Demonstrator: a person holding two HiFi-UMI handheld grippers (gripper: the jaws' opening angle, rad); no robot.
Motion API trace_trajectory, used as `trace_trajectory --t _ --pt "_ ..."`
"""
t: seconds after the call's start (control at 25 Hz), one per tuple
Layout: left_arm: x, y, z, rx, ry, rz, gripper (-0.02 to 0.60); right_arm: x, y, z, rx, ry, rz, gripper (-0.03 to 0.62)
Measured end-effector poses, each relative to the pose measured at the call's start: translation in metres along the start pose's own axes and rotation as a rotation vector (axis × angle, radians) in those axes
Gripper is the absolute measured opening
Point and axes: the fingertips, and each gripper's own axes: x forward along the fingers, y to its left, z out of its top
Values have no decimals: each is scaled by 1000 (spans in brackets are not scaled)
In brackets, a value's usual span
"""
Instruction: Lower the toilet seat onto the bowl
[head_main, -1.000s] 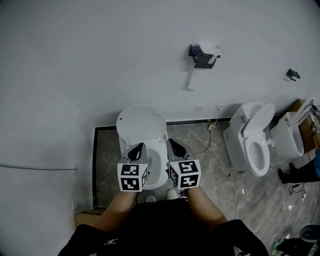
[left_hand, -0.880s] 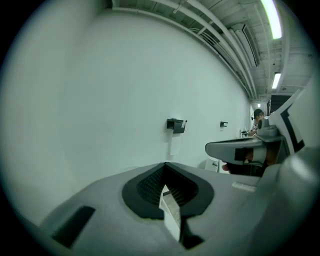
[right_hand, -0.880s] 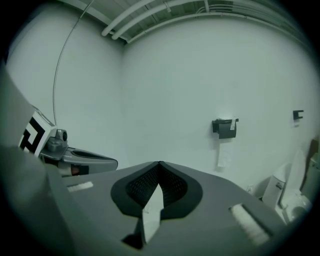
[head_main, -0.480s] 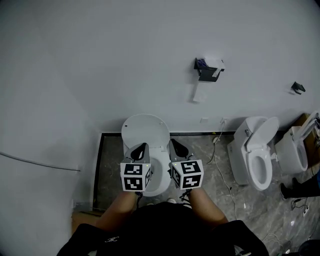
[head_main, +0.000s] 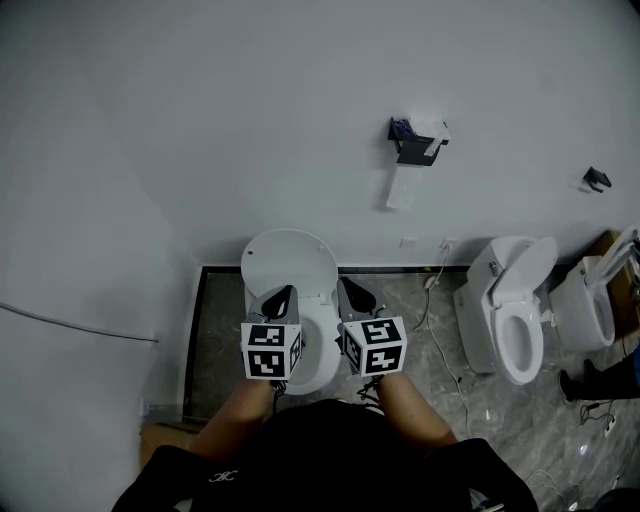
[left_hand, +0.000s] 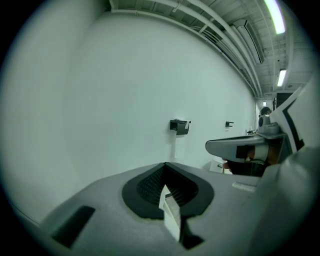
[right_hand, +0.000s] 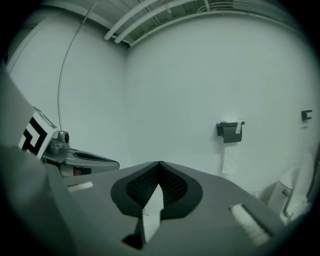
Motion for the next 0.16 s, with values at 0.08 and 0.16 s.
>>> trace_trajectory --t 0.08,0.16 --pt "1 0 2 2 -3 -2 8 1 0 1 -1 -1 1 6" --pt "1 1 5 4 -7 -4 8 3 -1 2 -2 -2 2 6"
